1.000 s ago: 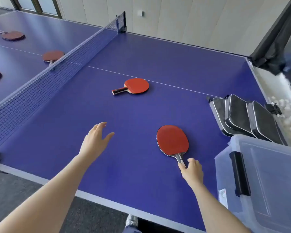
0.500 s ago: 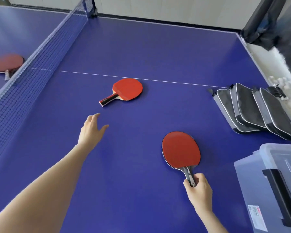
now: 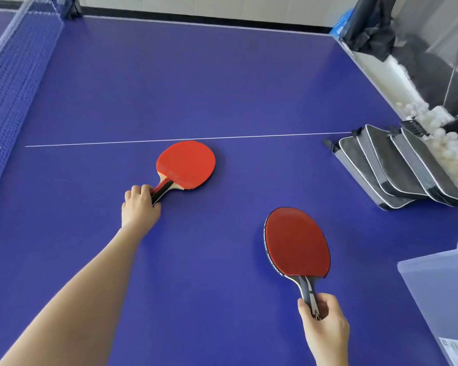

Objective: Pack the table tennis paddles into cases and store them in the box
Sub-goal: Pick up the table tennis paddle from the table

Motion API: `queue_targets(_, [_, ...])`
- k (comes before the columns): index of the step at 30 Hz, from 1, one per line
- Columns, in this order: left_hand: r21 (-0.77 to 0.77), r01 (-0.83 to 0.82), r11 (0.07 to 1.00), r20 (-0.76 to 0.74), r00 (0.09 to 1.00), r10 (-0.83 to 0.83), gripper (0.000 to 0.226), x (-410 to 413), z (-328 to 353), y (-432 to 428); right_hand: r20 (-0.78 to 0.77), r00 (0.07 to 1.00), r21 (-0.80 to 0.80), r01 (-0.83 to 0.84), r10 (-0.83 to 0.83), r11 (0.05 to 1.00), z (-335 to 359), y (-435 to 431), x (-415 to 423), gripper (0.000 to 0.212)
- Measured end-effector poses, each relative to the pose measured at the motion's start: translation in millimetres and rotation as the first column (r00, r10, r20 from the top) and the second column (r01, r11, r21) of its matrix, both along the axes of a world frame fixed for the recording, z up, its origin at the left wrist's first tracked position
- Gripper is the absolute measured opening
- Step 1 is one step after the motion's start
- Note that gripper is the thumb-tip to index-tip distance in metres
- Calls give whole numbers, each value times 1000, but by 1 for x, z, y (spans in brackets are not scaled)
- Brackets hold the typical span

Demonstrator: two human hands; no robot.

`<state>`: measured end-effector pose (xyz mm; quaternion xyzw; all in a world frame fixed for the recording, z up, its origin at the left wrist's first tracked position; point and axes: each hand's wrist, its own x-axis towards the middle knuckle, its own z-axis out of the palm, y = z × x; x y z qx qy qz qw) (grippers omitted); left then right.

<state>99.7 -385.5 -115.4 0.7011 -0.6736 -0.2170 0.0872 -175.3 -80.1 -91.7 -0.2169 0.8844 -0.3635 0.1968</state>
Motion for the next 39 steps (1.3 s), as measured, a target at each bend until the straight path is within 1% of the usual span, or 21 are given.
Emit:
queue_targets(3, [189,50,981,-80,996,-35,22,-6,7,-9,39,998,8,47,-48,999,12,-17,16,18])
queue_targets(5, [310,112,944,-160,985,-64,21,-13,14,-8,38,998,4,46,-46,999,19,-15,20,17])
queue_targets(6, [343,126,931,-214,975,-53,21,-17,18,-5,47,998,-19,36,-35,999,13,-17,21,17])
queue_targets(7, [357,120,926,-265,964,-23,22,-21,21,1,43,998,-9,40,-40,999,20,-23,27,17])
queue_targets(8, [357,98,929,-310,951,18,22,-23,24,9,44,998,-33,36,-34,999,18,-23,29,17])
queue_targets(10, [341,37,940,-390,915,105,21,-26,29,35,39,999,-38,38,-37,999,19,-23,33,16])
queue_targets(13, [320,-46,946,-483,851,204,23,-28,32,100,39,999,-39,29,-28,999,26,-20,42,16])
queue_targets(15, [354,-105,929,-535,792,294,23,-31,34,157,51,999,-37,18,-16,999,29,-12,49,17])
queue_targets(19, [439,-231,868,-558,687,465,27,-40,36,268,94,995,-80,-13,21,997,29,15,66,19])
queue_targets(22, [470,-302,830,-536,650,540,26,-53,38,335,111,991,-100,-58,70,993,27,46,79,19])
queue_targets(26, [495,-375,783,-520,594,614,21,-71,33,387,118,984,-96,-122,133,988,23,88,94,20])
queue_targets(29, [506,-405,762,-494,588,641,22,-76,23,405,149,974,-87,-161,172,983,20,107,100,21])
queue_targets(31, [517,-406,753,-486,585,649,19,-77,19,410,149,966,-83,-199,209,977,18,113,103,21])
queue_targets(33, [524,-385,759,-532,548,645,18,-77,17,412,141,957,-83,-242,252,967,16,114,109,22])
queue_targets(36, [528,-318,787,-605,510,612,25,-72,16,413,149,940,-74,-300,308,951,13,112,121,23])
queue_targets(39, [650,-232,723,-637,353,686,53,-61,11,413,126,926,-55,-350,355,935,9,108,135,23])
